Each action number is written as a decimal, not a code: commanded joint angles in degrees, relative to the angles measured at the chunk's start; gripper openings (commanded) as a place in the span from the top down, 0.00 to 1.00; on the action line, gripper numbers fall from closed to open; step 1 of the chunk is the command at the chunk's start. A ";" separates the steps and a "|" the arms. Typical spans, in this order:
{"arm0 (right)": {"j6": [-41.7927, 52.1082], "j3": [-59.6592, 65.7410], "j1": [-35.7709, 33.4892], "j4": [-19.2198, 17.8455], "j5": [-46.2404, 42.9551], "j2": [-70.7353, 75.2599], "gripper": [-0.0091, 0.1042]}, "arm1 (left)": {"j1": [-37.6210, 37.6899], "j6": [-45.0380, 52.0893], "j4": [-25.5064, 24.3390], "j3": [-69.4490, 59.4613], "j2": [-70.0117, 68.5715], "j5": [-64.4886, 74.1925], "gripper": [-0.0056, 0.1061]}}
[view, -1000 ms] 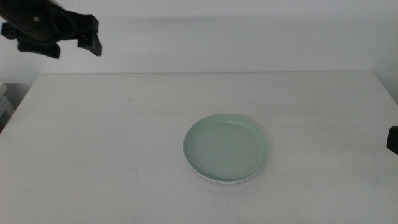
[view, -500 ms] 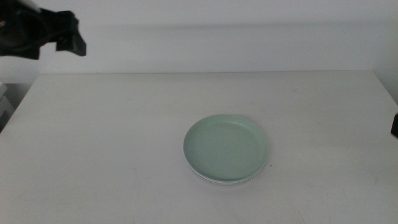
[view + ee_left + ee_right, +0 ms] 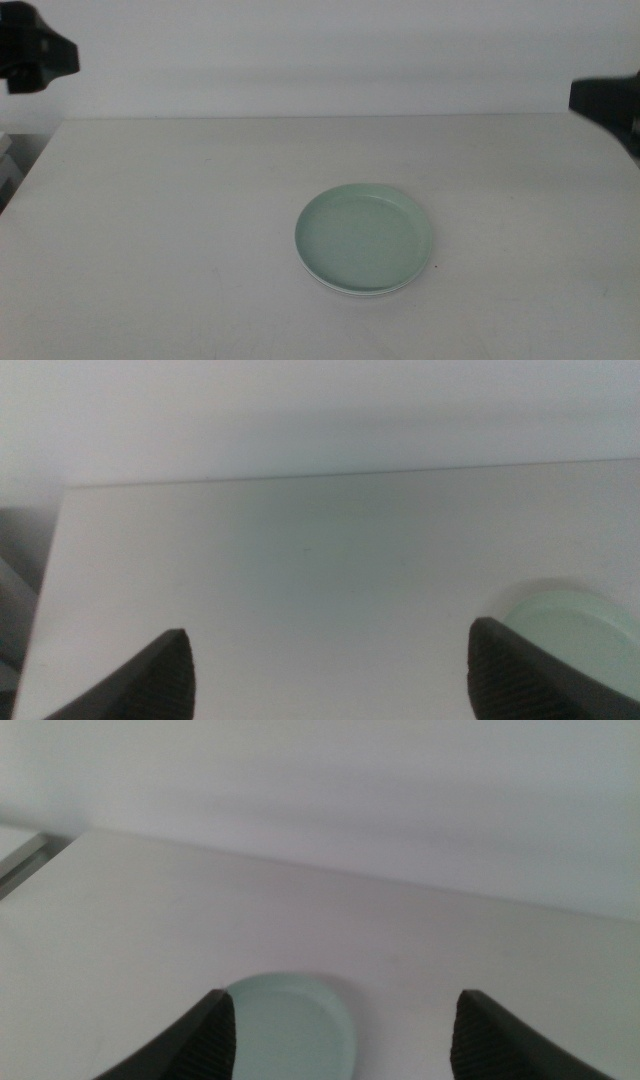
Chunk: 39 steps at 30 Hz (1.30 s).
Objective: Stack the three bowls on top of each other.
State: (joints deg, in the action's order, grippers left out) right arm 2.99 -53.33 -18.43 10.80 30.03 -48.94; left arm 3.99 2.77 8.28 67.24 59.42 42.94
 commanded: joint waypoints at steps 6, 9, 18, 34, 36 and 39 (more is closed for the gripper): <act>-11.02 -0.71 -0.03 -11.93 -5.23 3.99 0.44 | 0.07 1.38 -0.94 -10.39 -12.15 -12.01 0.01; -13.89 4.24 -0.03 -15.59 -7.28 9.00 0.44 | 0.07 1.38 -0.51 -18.76 -18.70 -18.90 0.01; -14.89 21.11 -0.03 -19.16 -12.58 23.22 0.44 | 0.07 -0.60 0.97 -38.23 -32.85 -30.63 0.01; -14.85 24.48 -0.08 -19.31 -12.45 27.07 0.44 | 0.07 -0.56 2.93 -41.54 -34.59 -33.28 0.01; -14.85 26.14 -0.08 -19.29 -12.54 27.52 0.44 | 0.07 -0.56 2.93 -42.76 -35.72 -33.23 0.01; -14.85 29.07 0.30 -19.61 -12.54 30.98 0.44 | 0.01 -0.56 2.52 -45.70 -39.92 -33.30 0.01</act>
State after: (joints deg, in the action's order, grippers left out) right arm -12.01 -23.59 -18.43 -7.32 21.55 -18.70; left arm 3.99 2.93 10.35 20.94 20.59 14.48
